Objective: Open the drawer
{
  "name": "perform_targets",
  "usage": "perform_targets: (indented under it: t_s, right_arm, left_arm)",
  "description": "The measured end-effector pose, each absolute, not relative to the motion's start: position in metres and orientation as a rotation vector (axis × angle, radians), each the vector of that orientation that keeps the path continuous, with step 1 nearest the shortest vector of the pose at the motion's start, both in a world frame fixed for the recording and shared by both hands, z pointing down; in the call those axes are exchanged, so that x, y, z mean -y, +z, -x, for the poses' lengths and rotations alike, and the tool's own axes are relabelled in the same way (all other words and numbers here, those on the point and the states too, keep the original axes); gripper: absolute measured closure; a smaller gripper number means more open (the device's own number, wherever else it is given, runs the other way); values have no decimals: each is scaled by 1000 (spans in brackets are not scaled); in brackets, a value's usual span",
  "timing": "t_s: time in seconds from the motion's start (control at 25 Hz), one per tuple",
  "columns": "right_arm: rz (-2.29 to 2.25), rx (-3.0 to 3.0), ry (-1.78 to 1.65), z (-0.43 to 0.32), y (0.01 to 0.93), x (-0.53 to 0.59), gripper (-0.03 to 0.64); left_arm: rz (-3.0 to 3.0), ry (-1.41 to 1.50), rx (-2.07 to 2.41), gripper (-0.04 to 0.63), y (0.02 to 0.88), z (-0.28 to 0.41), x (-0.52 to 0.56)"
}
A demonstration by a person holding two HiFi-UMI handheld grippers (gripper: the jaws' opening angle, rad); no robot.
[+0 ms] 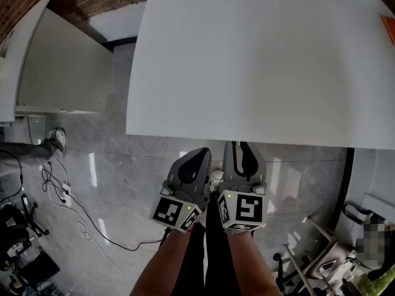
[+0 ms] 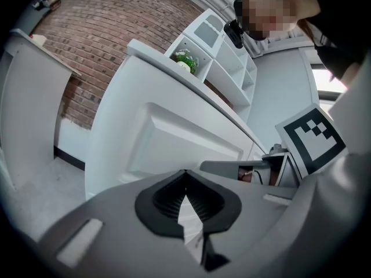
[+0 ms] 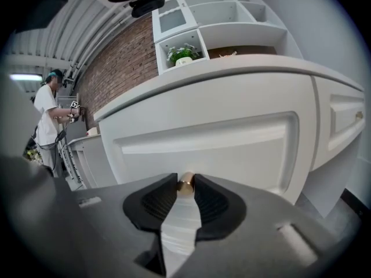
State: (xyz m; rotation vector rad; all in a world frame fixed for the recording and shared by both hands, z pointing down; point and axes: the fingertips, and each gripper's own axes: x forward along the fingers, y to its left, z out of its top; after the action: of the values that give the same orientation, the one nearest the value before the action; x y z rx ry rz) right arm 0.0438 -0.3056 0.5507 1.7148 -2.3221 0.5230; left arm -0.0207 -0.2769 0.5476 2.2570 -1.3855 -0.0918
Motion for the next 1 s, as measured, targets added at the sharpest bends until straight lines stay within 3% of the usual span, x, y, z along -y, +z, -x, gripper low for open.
perform_targets:
  t_s: [1.0]
  right_arm:
    - [-1755,2272,469,-47,550,297,543]
  left_arm:
    - [-2263,-120,1400,592,546,33,264]
